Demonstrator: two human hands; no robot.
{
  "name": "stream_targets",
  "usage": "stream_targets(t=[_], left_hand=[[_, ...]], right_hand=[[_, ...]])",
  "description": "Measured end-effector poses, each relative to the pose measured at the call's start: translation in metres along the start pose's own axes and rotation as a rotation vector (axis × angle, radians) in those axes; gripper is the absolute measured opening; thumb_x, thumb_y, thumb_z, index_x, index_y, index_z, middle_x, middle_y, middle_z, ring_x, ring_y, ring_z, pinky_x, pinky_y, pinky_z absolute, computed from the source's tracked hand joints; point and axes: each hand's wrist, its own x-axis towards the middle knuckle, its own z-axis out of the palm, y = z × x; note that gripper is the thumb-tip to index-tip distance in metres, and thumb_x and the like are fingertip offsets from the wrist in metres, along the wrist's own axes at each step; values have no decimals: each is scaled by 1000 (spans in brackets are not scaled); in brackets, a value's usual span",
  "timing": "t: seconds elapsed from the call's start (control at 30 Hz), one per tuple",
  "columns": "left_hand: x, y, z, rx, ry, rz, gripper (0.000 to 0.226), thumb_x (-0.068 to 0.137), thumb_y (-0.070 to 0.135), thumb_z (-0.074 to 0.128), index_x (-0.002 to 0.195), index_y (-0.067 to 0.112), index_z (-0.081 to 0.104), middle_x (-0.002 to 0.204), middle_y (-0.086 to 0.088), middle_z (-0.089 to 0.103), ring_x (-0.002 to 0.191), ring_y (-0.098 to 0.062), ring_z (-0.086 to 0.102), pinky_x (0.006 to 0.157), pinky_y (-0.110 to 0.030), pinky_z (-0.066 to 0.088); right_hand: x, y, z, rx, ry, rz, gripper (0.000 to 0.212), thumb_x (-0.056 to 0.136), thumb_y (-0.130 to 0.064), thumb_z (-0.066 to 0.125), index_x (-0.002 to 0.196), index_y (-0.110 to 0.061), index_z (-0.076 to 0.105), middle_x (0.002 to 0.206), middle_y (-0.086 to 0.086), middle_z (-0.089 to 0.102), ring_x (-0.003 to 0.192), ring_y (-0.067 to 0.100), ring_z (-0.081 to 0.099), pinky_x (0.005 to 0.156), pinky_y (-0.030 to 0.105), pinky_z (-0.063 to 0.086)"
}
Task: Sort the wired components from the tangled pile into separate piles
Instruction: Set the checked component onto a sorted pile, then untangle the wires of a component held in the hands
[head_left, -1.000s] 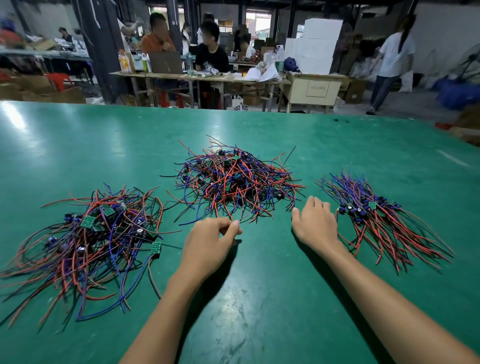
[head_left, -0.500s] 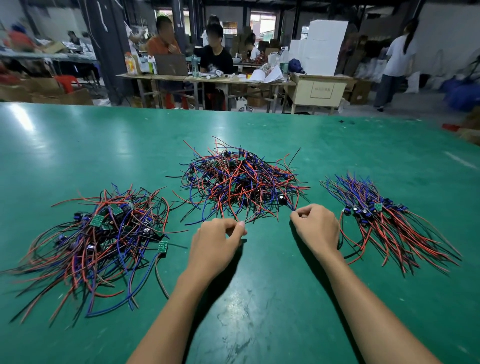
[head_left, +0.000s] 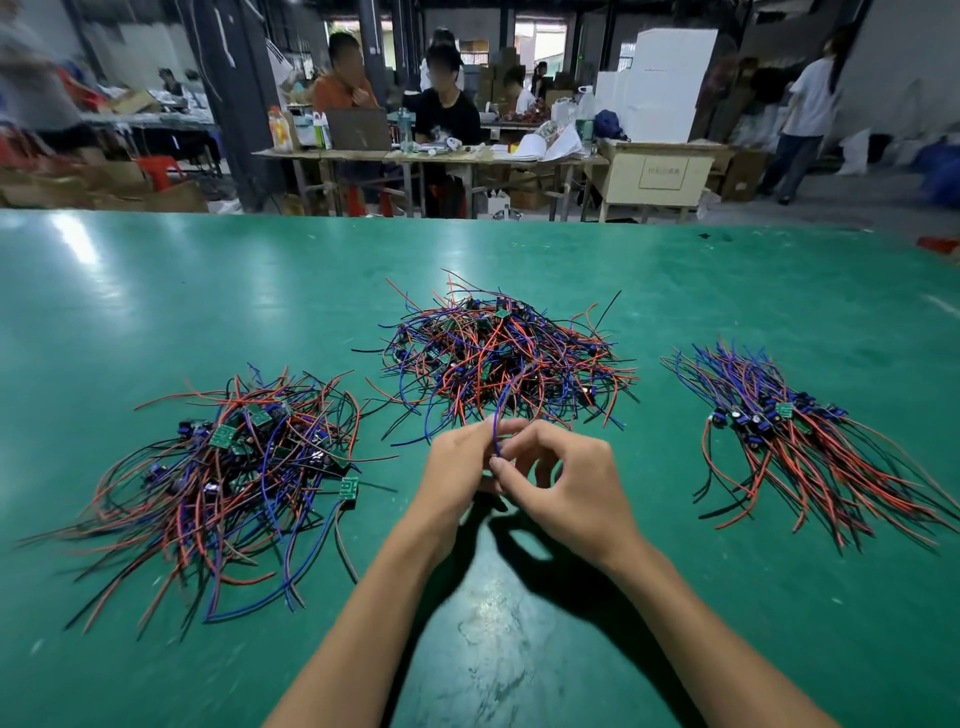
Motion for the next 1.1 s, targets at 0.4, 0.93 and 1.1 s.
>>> stream_targets(t=[0.4, 0.93, 1.1], left_hand=[[-3, 12, -22, -8, 121, 327, 15, 96, 24, 66, 101, 14, 77, 92, -2, 79, 79, -17, 72, 80, -39, 58], [4, 12, -99, -1742, -294, 190, 67, 81, -20, 36, 129, 16, 65, 129, -17, 63, 90, -26, 72, 72, -33, 62], [0, 19, -93, -1681, -360, 159, 45, 93, 33, 66, 129, 7, 60, 124, -10, 67, 85, -21, 74, 71, -34, 62]], right_hand=[[-2, 9, 5, 111, -43, 253, 21, 89, -50, 71, 86, -29, 74, 72, -10, 74, 66, 9, 72, 65, 38, 60], [35, 68, -32, -755, 143, 503, 43, 92, -58, 58, 123, -30, 69, 128, 6, 59, 124, 27, 44, 98, 40, 35], [34, 61, -33, -705, 209, 482, 19, 93, -38, 65, 96, -24, 77, 109, 7, 67, 109, 30, 54, 87, 39, 42]])
